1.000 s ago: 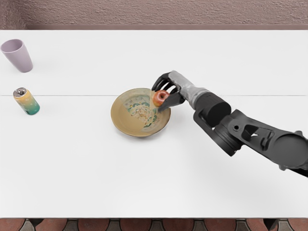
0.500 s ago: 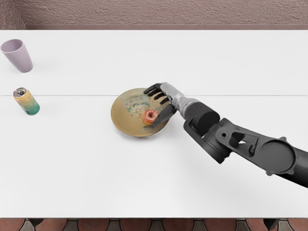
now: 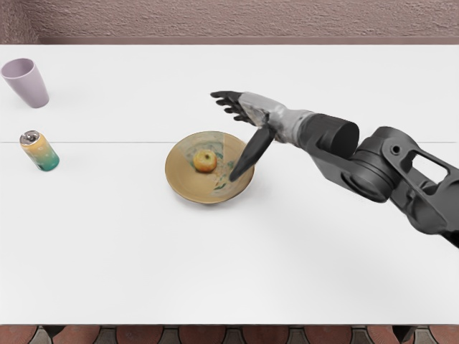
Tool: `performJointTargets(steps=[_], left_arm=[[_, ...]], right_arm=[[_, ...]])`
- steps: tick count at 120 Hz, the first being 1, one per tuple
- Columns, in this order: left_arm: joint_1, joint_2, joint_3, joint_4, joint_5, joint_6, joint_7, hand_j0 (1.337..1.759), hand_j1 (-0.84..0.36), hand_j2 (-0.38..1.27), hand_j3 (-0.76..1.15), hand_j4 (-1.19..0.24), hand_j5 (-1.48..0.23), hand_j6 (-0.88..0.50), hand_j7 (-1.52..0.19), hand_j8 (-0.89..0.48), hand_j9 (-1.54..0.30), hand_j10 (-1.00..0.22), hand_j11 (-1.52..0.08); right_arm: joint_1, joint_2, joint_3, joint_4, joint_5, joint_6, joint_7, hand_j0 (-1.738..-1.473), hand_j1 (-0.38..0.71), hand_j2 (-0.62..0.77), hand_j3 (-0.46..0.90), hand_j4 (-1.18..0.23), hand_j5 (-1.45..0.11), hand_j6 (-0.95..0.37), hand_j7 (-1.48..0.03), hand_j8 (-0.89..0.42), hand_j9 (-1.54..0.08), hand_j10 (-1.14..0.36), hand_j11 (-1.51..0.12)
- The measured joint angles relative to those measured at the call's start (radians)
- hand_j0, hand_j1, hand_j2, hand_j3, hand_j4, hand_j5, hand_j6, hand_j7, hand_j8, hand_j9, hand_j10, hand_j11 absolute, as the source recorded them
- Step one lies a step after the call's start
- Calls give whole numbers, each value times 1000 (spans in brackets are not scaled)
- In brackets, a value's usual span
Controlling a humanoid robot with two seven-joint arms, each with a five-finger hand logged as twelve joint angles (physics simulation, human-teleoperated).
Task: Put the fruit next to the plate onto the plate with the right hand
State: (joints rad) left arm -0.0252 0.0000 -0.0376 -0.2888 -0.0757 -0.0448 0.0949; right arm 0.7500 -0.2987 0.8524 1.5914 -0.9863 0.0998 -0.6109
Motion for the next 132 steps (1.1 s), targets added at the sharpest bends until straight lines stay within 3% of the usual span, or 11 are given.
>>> performJointTargets(steps=[15, 36, 66, 79, 132], left_arm=[[0, 0, 1, 1, 0, 0, 0, 1658, 349, 0, 0, 0, 0, 0, 0, 0, 0, 0, 0], [0, 0, 1, 2, 1, 0, 0, 1658, 349, 0, 0, 0, 0, 0, 0, 0, 0, 0, 0], [2, 0, 2, 2, 1, 0, 0, 1658, 349, 0, 0, 0, 0, 0, 0, 0, 0, 0, 0], [4, 0, 2, 2, 1, 0, 0, 1658, 349, 0, 0, 0, 0, 0, 0, 0, 0, 0, 0], [15, 0, 2, 2, 1, 0, 0, 1658, 349, 0, 0, 0, 0, 0, 0, 0, 0, 0, 0]], right_arm=[[-91, -44, 136, 6, 116, 179, 0, -1658, -294, 3, 0, -49, -64, -46, -63, -44, -64, -48, -64], [-169, -160, 201, -5, 262, 361, 7, -1658, -302, -2, 0, -41, -53, -39, -53, -38, -53, -40, -53], [-329, -208, 417, -28, 315, 496, 170, -1658, -306, -5, 0, -36, -47, -36, -47, -36, -47, -36, -47], [-401, -209, 534, -33, 351, 506, 209, -1658, -307, -5, 0, -35, -46, -35, -46, -35, -46, -35, -46], [-564, -211, 736, -182, 574, 511, 229, -1658, -311, -5, 0, -31, -42, -31, -42, -31, -42, -31, -42]])
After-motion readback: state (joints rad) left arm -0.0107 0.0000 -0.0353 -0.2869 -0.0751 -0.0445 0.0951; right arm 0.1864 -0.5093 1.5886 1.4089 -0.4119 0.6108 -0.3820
